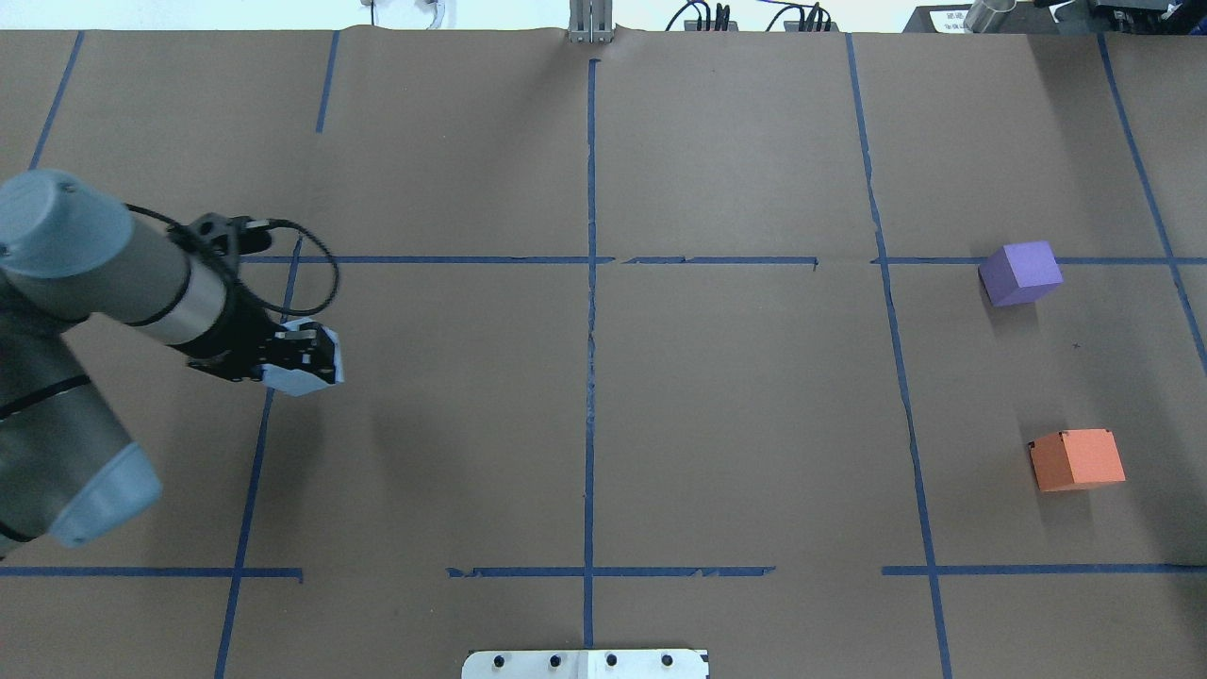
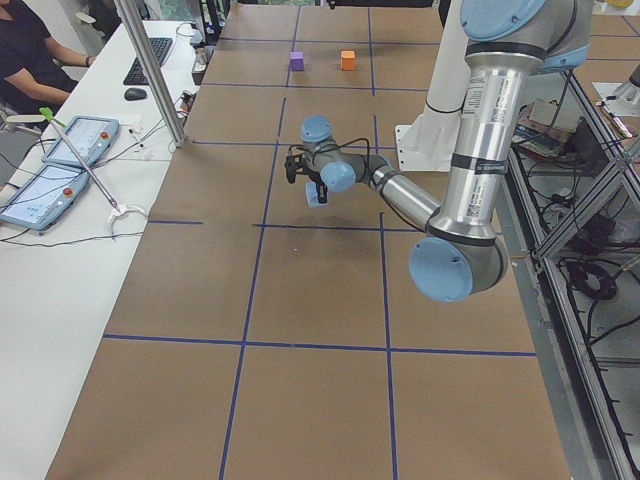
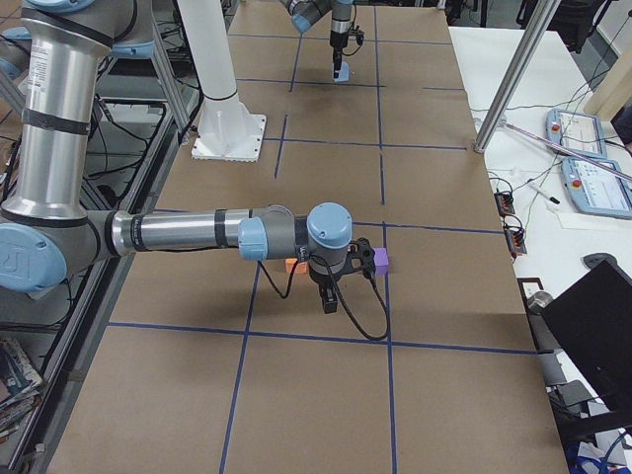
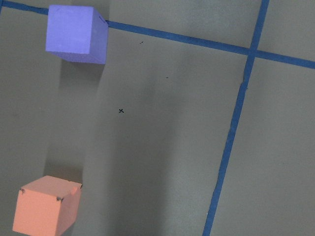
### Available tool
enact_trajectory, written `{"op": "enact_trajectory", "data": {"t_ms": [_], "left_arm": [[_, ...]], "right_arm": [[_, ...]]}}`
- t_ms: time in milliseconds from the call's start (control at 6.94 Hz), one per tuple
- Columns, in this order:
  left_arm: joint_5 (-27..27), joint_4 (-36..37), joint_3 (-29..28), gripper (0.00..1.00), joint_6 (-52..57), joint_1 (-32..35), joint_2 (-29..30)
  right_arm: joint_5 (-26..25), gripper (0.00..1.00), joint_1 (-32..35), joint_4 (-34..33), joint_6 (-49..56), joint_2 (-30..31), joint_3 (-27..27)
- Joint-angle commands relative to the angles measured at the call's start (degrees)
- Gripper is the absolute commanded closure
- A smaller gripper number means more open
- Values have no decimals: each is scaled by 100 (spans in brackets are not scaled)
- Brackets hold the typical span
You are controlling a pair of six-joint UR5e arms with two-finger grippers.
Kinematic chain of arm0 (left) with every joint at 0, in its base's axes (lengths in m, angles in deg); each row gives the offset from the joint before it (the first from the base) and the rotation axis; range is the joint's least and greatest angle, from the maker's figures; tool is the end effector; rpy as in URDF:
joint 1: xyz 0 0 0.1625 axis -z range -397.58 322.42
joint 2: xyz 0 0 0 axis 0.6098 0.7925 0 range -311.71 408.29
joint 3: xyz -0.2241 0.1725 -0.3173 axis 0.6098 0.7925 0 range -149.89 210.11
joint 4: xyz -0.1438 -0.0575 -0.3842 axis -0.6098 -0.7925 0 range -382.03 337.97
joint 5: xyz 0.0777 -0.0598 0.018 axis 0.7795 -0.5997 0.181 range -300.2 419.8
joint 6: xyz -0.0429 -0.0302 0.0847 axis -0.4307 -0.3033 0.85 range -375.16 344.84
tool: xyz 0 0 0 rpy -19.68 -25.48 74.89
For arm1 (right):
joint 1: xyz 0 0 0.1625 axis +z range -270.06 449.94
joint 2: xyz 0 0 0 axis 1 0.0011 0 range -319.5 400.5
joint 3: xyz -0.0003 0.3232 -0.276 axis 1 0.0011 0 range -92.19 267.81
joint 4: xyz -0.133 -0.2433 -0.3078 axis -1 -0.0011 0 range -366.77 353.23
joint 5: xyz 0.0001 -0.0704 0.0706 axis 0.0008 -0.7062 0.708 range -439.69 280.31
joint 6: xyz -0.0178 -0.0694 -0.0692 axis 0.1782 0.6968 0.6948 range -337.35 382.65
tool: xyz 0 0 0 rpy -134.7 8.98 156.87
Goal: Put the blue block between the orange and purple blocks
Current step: 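Carry the light blue cube with the left gripper toward the table center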
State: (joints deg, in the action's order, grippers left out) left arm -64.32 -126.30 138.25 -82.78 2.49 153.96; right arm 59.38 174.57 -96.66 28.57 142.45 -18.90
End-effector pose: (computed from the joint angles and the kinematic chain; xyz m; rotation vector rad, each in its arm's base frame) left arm 0.3854 -0.4252 0.3344 -0.0568 0.9832 -0.0337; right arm 0.0196 -0.4114 0.6024 0.0839 -0.8573 -0.2209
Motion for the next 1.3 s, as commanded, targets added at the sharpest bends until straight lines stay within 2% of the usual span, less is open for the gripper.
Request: {"op": "enact_trajectory", "data": {"t_ms": [0,288,432,720,864,1008,1153], "left_arm": [[683,1028,-413,100,56,-786,1773],[1115,935,-2427,100,83,-1166,3355],[1214,839,-2978,98,518,-1203,3676],[1232,821,-3167,87,663,-1221,3688],[1241,716,-3272,34,646,-1229,3688],[1250,524,-3334,1,637,-1247,3671],[1250,522,-3317,0,611,-1247,3679]], "right_arm": [[32,0,-17,7,-3,0,-8],[94,0,-113,15,-3,-9,-8],[102,0,-184,15,-3,-17,-17],[766,0,-193,15,-3,-17,-17],[805,0,-298,41,6,-44,-69],[797,0,-438,33,-220,-340,-69],[788,0,-648,42,-1119,-725,-113]]}}
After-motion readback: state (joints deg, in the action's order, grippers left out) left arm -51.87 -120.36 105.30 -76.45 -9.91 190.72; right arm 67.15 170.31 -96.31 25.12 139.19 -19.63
